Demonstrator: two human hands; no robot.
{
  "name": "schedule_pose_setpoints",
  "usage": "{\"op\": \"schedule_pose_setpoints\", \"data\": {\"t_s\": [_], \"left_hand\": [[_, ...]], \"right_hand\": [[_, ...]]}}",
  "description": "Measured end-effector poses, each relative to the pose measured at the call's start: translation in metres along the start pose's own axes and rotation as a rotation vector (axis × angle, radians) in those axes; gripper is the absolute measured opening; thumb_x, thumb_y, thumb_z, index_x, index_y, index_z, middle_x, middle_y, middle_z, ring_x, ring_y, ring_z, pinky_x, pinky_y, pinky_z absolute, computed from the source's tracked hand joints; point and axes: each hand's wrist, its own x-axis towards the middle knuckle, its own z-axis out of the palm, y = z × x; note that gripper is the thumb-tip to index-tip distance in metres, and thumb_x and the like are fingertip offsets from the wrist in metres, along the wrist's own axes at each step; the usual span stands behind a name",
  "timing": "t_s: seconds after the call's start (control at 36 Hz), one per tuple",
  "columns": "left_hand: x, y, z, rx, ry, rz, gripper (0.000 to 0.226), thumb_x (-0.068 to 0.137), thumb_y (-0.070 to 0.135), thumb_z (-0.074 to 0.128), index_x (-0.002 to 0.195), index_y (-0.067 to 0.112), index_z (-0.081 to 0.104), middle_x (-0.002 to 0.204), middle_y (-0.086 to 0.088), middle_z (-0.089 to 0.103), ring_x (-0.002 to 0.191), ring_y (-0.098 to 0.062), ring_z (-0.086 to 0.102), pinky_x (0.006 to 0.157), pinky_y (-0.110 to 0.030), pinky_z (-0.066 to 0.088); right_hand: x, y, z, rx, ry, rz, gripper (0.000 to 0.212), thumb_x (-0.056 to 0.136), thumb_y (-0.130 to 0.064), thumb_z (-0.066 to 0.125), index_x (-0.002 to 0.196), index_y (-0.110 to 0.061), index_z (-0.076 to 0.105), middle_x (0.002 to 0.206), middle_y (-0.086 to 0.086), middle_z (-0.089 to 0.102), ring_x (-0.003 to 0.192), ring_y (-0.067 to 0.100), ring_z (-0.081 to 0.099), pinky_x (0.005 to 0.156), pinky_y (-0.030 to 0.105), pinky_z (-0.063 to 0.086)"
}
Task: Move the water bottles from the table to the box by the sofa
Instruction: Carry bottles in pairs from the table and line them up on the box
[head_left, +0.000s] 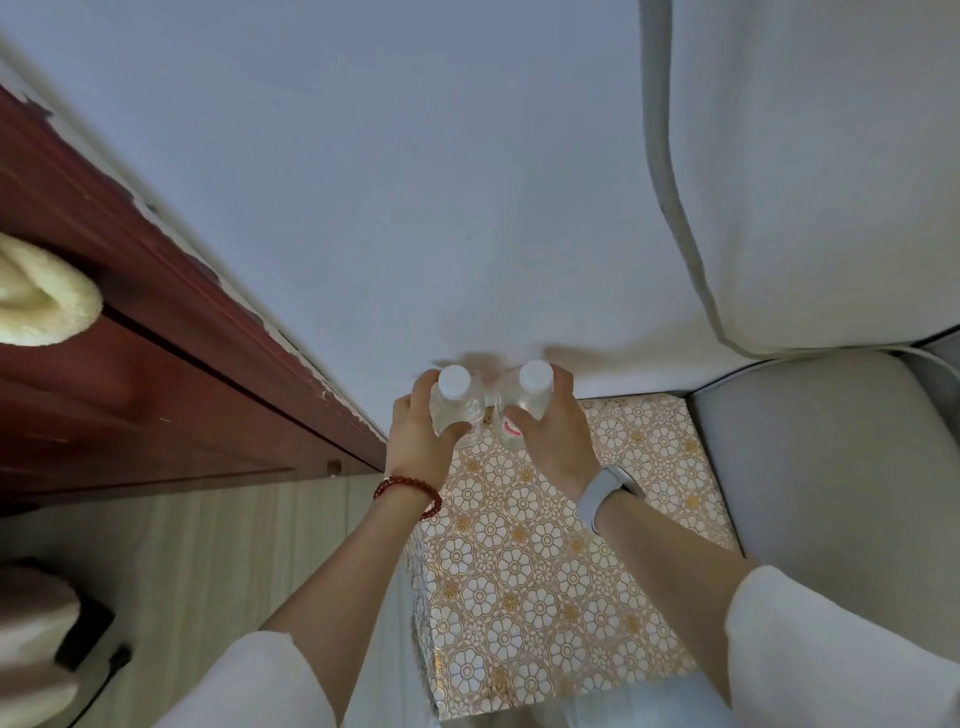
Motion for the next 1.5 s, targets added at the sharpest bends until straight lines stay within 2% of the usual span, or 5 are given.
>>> {"op": "schedule_pose_setpoints", "data": {"t_s": [0.33,0.58,0.83,1.11,1.5], "left_hand": [[0.002,-0.004,-0.001,0.014,0.023,0.004,0.062,0.076,0.016,0.07,0.128,0.023,0.037,0.122,-0.014,0.051,0.102,-0.03,0.056,0.087,-0.039,0.046],[-0.008,0.006,-0.009,0.031,-0.048,0.007,0.07,0.079,0.018,0.066,0.136,0.023,0.027,0.135,-0.013,0.039,0.117,-0.028,0.048,0.089,-0.033,0.039],[-0.104,0.02,-0.077,0.124,-0.015,-0.012,0.058,0.086,0.023,0.058,0.137,0.014,0.032,0.142,-0.011,0.035,0.129,-0.023,0.037,0.106,-0.033,0.031],[-0.33,0.009,-0.179,0.243,0.563,-0.151,0.044,0.087,0.025,0.055,0.128,0.011,0.047,0.131,-0.011,0.048,0.12,-0.029,0.044,0.1,-0.039,0.038],[-0.774,-0.082,-0.155,0.114,1.274,-0.871,0.036,0.087,0.023,0.055,0.122,0.012,0.052,0.123,-0.011,0.055,0.116,-0.028,0.05,0.097,-0.036,0.039]], "right_hand": [[-0.001,-0.006,0.015,-0.003,0.013,0.011,0.059,0.083,-0.017,0.064,0.132,-0.013,0.031,0.13,0.014,0.049,0.118,0.032,0.048,0.093,0.038,0.043],[-0.02,-0.017,-0.002,-0.039,-0.114,0.088,0.083,0.087,-0.016,0.059,0.145,-0.012,0.0,0.155,0.009,0.018,0.141,0.027,0.023,0.11,0.033,0.026],[-0.095,-0.068,-0.023,-0.296,-0.369,0.049,0.038,0.094,-0.021,0.045,0.13,-0.008,0.044,0.135,0.009,0.052,0.115,0.023,0.053,0.092,0.027,0.042],[-0.26,-0.161,0.008,-0.346,-0.726,-0.619,0.032,0.091,-0.025,0.049,0.121,-0.013,0.054,0.121,0.006,0.061,0.115,0.021,0.054,0.101,0.033,0.042],[-0.626,-0.139,0.079,-0.494,-1.474,-1.14,0.03,0.092,-0.021,0.046,0.121,-0.016,0.053,0.123,0.007,0.056,0.118,0.022,0.048,0.1,0.032,0.038]]}}
